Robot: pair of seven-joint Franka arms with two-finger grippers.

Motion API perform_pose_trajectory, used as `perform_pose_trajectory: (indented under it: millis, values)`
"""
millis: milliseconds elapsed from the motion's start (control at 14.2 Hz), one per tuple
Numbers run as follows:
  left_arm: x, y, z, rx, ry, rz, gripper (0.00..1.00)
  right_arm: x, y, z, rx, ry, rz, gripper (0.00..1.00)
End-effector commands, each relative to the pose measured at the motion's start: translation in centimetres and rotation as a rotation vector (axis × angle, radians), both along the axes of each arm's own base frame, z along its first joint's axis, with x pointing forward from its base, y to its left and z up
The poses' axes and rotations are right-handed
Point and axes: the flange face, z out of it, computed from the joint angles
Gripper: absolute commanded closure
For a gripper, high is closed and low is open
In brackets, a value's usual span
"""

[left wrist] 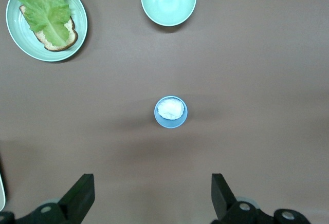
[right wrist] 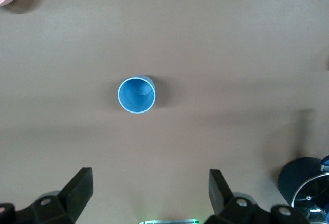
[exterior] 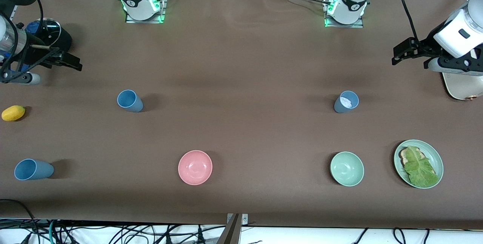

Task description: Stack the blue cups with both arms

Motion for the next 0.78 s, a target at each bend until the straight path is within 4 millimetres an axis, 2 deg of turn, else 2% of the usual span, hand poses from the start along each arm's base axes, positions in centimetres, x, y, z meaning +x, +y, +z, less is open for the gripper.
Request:
perform_pose_trajectory:
  millis: [0, 705]
  values:
    - [-0.60, -0.02, 0.19, -0.002, 0.005, 0.001, 0.00, -0.37, -0.13, 0.30, -0.009, 0.004, 0.002, 0.00]
    - [-0.08, -0.06, 0.37, 0.005, -0.002, 0.005, 0.00, -0.39, -0.12, 0.29, -0.008, 0.005, 0.002, 0.00]
